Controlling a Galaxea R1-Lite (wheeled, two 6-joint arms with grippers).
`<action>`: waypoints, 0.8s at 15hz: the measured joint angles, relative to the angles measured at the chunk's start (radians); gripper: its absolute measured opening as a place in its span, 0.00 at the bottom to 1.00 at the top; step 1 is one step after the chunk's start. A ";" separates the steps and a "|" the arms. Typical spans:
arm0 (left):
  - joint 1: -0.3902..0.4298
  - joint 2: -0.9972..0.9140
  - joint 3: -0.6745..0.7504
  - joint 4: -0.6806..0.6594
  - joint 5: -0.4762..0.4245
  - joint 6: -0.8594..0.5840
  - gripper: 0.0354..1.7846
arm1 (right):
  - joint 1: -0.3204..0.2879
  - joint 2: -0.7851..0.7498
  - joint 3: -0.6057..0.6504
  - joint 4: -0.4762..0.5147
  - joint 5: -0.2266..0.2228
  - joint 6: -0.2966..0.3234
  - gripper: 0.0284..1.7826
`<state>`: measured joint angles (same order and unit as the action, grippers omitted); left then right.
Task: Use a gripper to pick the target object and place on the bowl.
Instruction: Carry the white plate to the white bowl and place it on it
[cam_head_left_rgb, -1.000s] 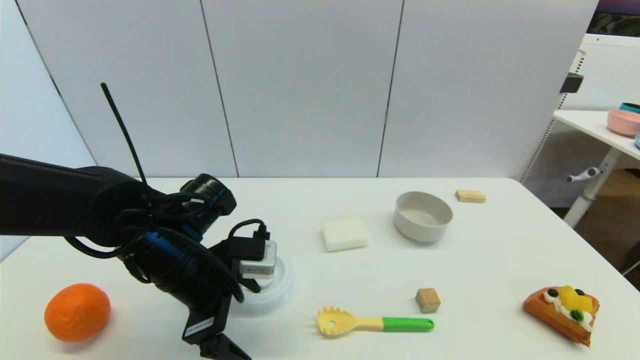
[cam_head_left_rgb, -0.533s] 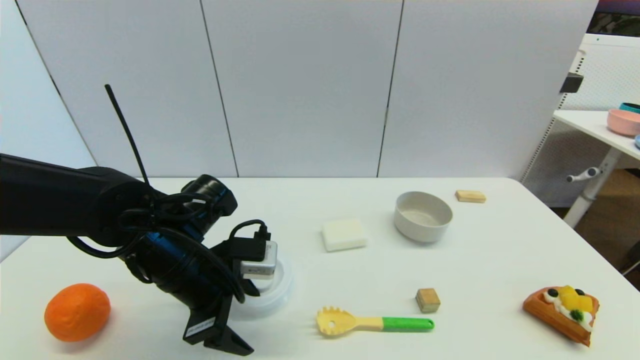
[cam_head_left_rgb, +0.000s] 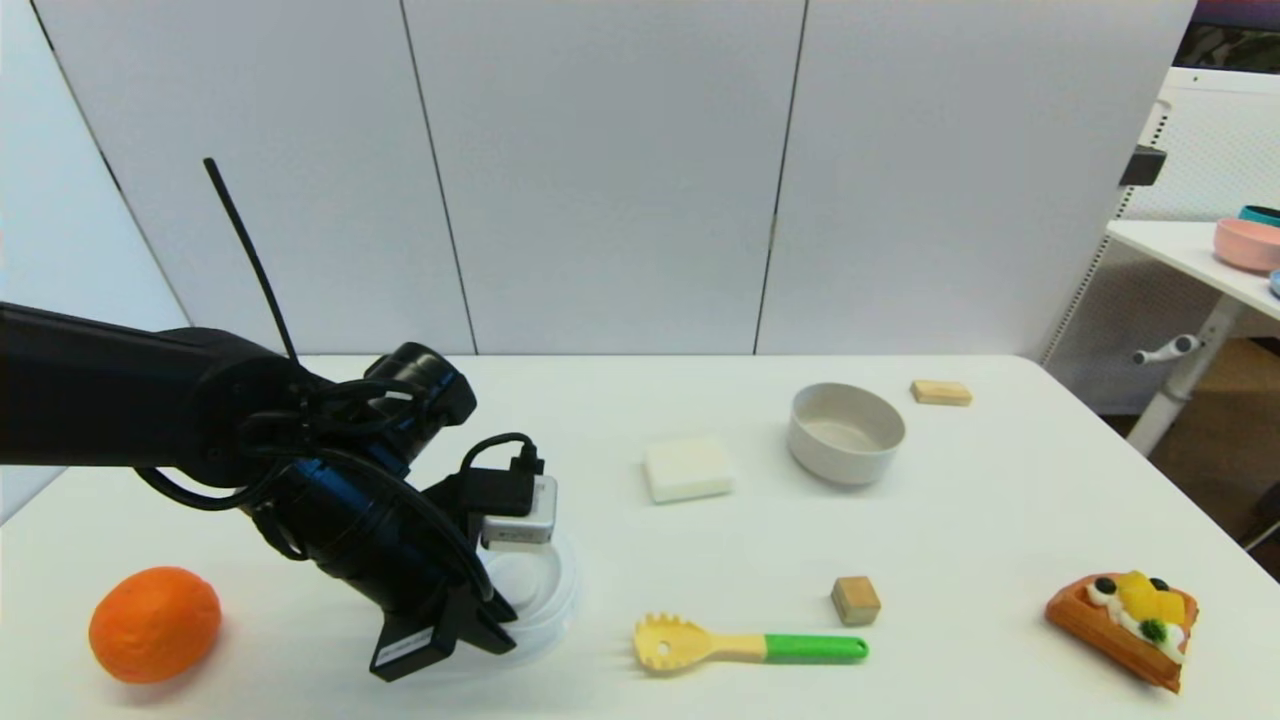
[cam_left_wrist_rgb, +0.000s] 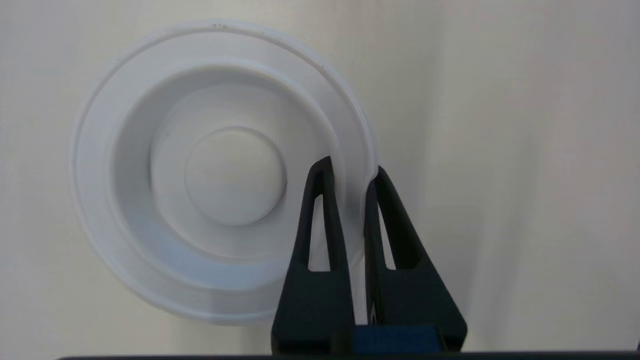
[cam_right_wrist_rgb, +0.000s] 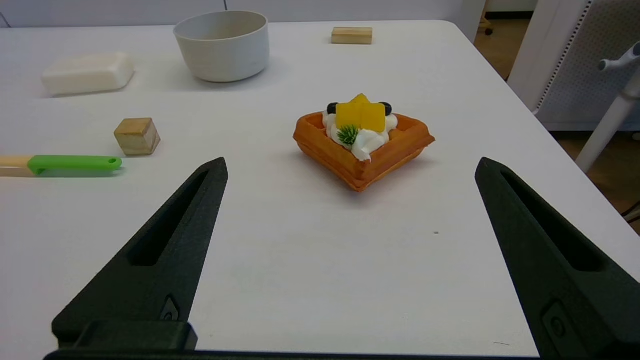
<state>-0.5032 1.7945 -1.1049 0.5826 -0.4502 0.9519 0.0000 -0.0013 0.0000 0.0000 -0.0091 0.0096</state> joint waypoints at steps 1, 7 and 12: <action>0.000 -0.001 0.000 0.000 0.001 0.000 0.06 | 0.000 0.000 0.000 0.000 0.000 0.000 0.96; 0.000 -0.016 -0.048 0.029 0.003 0.001 0.06 | 0.000 0.000 0.000 0.000 0.000 0.000 0.96; 0.000 -0.057 -0.153 0.049 0.006 0.001 0.06 | 0.000 0.000 0.000 0.000 0.000 0.000 0.96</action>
<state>-0.5032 1.7372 -1.2579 0.6311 -0.4438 0.9534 0.0000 -0.0013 0.0000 0.0000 -0.0091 0.0091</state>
